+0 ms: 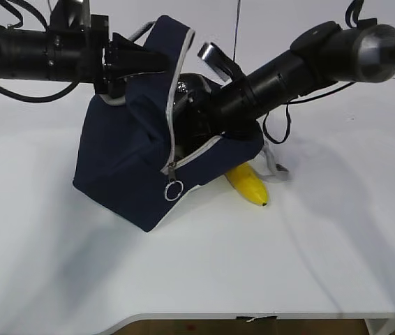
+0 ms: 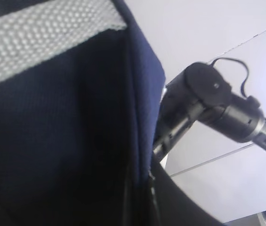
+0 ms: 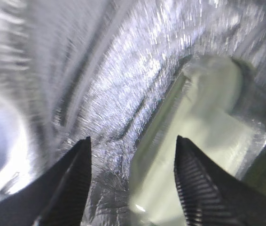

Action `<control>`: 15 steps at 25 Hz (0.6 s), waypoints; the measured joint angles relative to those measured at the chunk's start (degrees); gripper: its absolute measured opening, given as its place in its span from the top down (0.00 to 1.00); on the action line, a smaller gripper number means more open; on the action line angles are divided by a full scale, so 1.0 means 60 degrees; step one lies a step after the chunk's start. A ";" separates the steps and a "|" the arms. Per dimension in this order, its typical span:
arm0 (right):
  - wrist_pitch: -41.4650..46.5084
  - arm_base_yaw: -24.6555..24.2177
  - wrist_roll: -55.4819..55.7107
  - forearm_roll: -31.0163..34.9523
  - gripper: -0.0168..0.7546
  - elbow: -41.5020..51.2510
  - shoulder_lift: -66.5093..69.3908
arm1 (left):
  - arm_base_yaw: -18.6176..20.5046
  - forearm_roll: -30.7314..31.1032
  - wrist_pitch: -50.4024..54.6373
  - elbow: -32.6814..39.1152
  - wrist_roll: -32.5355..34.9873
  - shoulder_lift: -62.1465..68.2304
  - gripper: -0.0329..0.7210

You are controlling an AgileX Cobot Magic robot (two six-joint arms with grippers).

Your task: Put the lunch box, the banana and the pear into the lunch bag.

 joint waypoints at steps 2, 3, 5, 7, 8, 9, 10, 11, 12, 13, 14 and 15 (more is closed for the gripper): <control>0.0272 0.0000 0.0058 -0.0126 0.40 -0.0512 0.0000 | 0.0064 0.0103 0.0033 0.0000 0.0006 0.0000 0.96; 0.0376 -0.0019 0.0179 -0.0184 0.40 -0.0741 0.0000 | 0.0130 0.0177 0.0047 0.0000 0.0024 0.0000 0.96; 0.0522 -0.0108 0.0386 -0.0295 0.40 -0.1200 0.0000 | 0.0240 0.0347 0.0047 0.0000 0.0039 0.0000 0.96; 0.0627 -0.0151 0.0520 -0.0392 0.40 -0.1463 0.0000 | 0.0373 0.0471 0.0047 0.0000 0.0043 0.0000 0.96; 0.0646 -0.0158 0.0584 -0.0413 0.40 -0.1549 0.0000 | 0.0423 0.0532 0.0047 0.0000 0.0043 -0.0041 0.96; 0.0669 -0.0158 0.0636 -0.0463 0.40 -0.1641 0.0000 | 0.0488 0.0595 0.0056 0.0000 0.0043 -0.0058 0.96; 0.0694 -0.0158 0.0708 -0.0552 0.40 -0.1723 0.0000 | 0.0536 0.0650 0.0056 0.0000 0.0043 -0.0074 0.96; 0.0718 -0.0175 0.0753 -0.0602 0.40 -0.1804 0.0000 | 0.0584 0.0659 0.0070 0.0000 0.0043 -0.0096 0.96; 0.0718 -0.0173 0.0771 -0.0621 0.40 -0.1876 0.0000 | 0.0628 0.0683 0.0070 0.0000 0.0043 -0.0096 0.96; 0.0718 -0.0173 0.0771 -0.0661 0.40 -0.1942 0.0000 | 0.0670 0.0736 0.0070 0.0000 0.0043 -0.0100 0.96; 0.0718 -0.0180 0.0771 -0.0696 0.40 -0.1985 0.0000 | 0.0691 0.0787 0.0070 0.0000 0.0043 -0.0100 0.96; 0.0718 -0.0198 0.0787 -0.0741 0.40 -0.2002 -0.0020 | 0.0691 0.0829 0.0070 0.0000 0.0047 -0.0100 0.96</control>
